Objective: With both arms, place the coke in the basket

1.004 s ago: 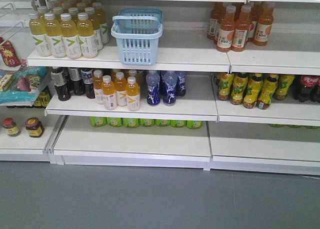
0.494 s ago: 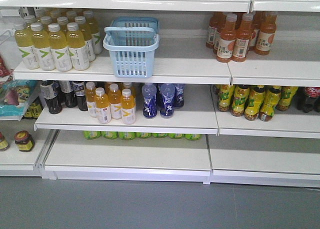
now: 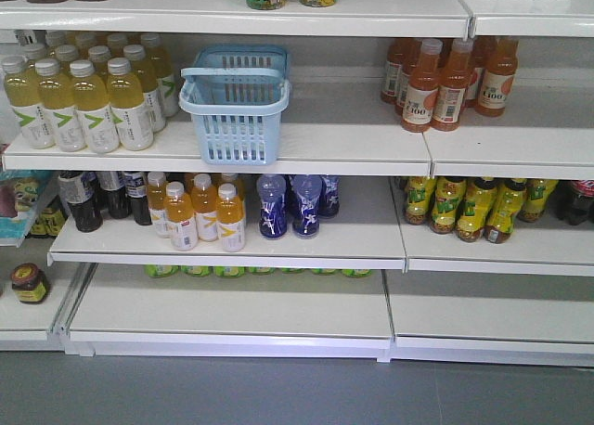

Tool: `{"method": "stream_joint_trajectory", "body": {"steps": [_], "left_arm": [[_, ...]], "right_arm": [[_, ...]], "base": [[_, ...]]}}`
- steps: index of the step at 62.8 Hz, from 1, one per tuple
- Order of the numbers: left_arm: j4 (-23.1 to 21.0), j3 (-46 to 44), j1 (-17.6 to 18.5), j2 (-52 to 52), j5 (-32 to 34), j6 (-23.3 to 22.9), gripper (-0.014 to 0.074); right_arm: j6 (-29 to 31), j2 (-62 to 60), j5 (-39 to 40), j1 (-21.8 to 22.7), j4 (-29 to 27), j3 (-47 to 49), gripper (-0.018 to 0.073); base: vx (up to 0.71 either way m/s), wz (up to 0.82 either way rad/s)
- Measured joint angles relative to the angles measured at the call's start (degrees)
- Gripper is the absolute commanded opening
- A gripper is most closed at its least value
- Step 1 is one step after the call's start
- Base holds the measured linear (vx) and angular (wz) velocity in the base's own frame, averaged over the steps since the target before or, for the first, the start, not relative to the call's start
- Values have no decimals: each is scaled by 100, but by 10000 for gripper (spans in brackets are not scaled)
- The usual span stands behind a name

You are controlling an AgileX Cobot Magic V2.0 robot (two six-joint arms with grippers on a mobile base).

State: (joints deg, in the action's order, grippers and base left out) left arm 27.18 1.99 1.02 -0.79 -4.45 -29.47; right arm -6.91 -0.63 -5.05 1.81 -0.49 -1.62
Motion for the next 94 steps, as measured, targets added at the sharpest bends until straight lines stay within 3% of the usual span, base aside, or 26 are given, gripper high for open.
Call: {"method": "stream_joint_trajectory", "body": {"steps": [94], "left_arm": [[0, 0, 0, 0, 0, 0, -6]], "right_arm": [[0, 0, 0, 0, 0, 0, -4]], "base": [[9, -2]]}}
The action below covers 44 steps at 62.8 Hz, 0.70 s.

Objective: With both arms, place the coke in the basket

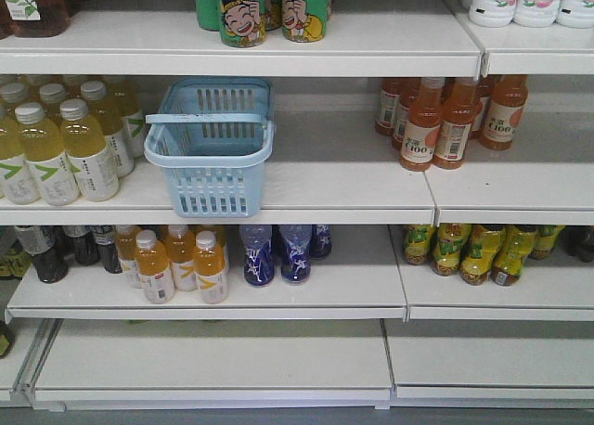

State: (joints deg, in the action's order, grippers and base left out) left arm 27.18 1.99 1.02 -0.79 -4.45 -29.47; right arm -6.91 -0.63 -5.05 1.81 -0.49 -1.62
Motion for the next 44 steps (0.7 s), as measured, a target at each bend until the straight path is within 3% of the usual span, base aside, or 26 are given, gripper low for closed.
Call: {"method": "stream_joint_trajectory", "body": {"steps": [44], "left_arm": [[0, 0, 0, 0, 0, 0, -6]], "right_arm": [[0, 0, 0, 0, 0, 0, -4]], "base": [[3, -1]]}}
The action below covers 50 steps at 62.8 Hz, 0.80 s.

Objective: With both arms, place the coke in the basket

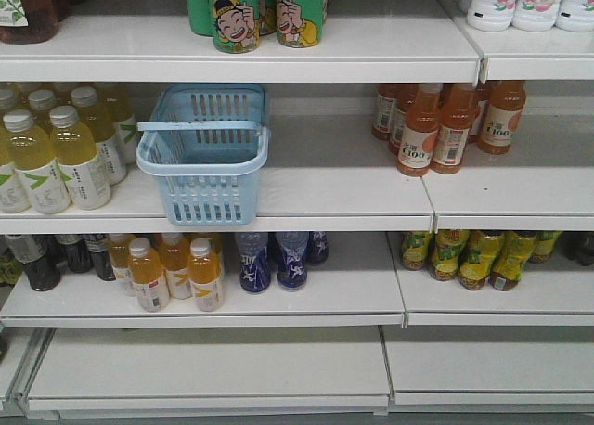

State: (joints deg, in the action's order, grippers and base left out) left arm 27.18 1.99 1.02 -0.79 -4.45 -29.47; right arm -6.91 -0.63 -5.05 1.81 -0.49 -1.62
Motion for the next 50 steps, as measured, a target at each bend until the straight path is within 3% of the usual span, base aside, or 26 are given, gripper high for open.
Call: {"method": "stream_joint_trajectory", "body": {"steps": [50], "left_arm": [[0, 0, 0, 0, 0, 0, -6]], "right_arm": [[0, 0, 0, 0, 0, 0, -4]], "base": [[1, -1]]}}
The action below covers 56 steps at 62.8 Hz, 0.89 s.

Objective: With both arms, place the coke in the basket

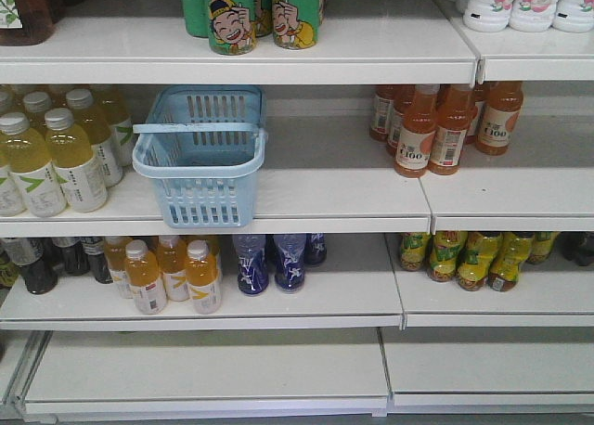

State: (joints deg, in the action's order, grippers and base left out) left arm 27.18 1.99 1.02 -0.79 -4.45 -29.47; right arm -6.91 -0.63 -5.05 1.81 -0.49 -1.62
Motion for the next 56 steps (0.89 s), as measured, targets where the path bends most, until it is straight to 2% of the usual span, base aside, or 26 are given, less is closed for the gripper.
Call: {"method": "stream_joint_trajectory", "body": {"steps": [56], "left_arm": [[0, 0, 0, 0, 0, 0, -6]], "right_arm": [[0, 0, 0, 0, 0, 0, -4]], "base": [[0, 0]]}}
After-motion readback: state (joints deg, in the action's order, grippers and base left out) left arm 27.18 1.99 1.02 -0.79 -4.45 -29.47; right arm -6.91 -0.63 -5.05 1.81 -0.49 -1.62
